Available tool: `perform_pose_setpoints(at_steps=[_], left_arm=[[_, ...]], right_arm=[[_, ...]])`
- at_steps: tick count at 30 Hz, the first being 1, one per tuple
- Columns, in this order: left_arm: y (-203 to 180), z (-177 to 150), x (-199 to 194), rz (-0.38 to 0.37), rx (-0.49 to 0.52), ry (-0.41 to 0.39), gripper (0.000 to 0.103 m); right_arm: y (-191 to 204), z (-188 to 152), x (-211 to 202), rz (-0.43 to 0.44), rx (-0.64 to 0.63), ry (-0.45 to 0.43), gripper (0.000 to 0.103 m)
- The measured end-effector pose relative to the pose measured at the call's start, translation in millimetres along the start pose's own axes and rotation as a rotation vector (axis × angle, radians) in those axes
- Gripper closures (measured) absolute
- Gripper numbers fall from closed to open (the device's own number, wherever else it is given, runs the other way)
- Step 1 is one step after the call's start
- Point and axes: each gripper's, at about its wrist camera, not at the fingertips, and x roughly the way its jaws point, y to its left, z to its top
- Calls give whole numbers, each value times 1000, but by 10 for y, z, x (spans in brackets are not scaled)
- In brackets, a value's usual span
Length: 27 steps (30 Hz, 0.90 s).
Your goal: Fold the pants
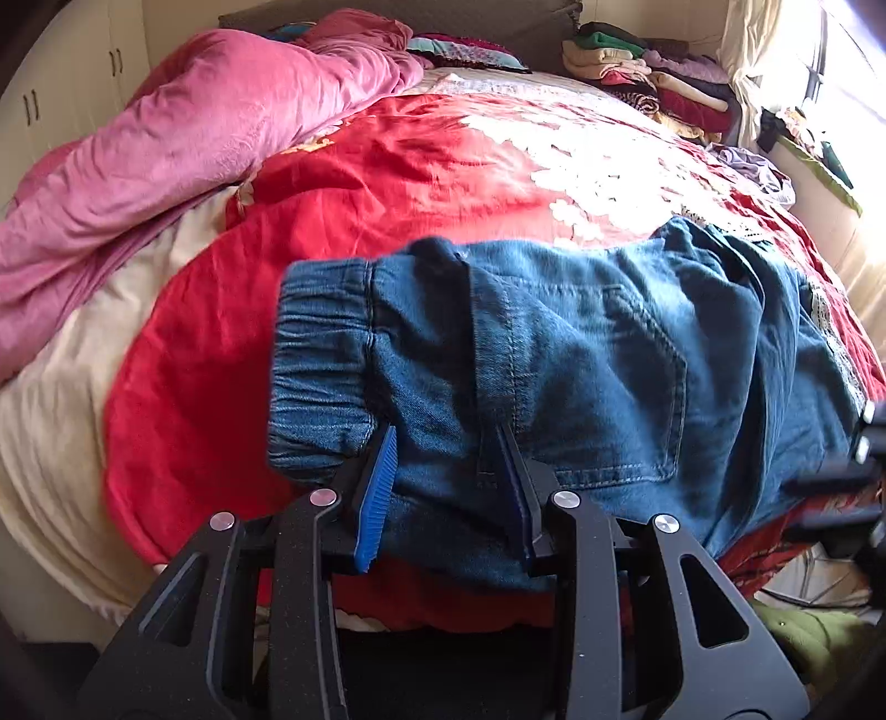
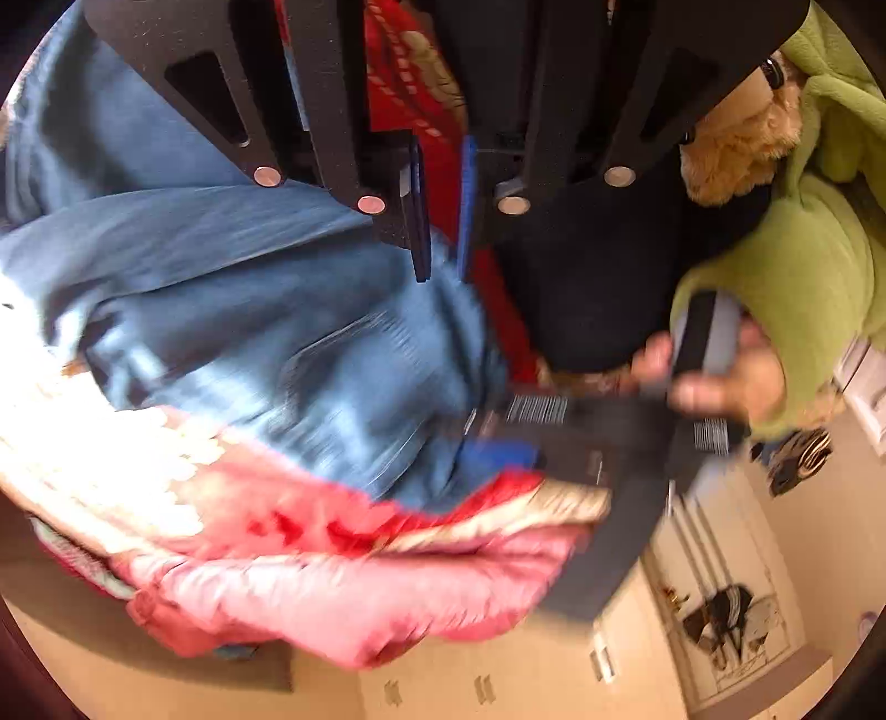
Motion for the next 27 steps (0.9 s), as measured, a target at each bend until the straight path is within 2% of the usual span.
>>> perform_pose_setpoints(at_steps=[4, 6, 9, 12, 15, 17, 20, 24, 27], left_arm=[[28, -41, -1, -7, -3, -9, 76], [40, -49, -3, -4, 4, -16, 76], [54, -67, -7, -14, -2, -26, 76], [31, -64, -5, -23, -7, -30, 76], [6, -72, 14, -18, 2, -35, 76], [9, -71, 13, -22, -2, -40, 76], [37, -78, -26, -36, -18, -54, 76], [53, -87, -164, -49, -43, -87, 75], [44, -72, -290, -55, -54, -111, 69]], right_arm=[[-93, 144, 58, -56, 18, -16, 80], [-126, 194, 165, -67, 39, -4, 73], [-225, 175, 370, -79, 84, 57, 63], [-425, 42, 578, -50, 198, 143, 61], [-547, -20, 616, -7, 274, 123, 61], [-530, -2, 570, -9, 273, 119, 61], [-488, 7, 396, -8, 262, 67, 61], [-612, -2, 154, -40, 285, 0, 60], [-692, -42, -108, -84, 314, -46, 60]])
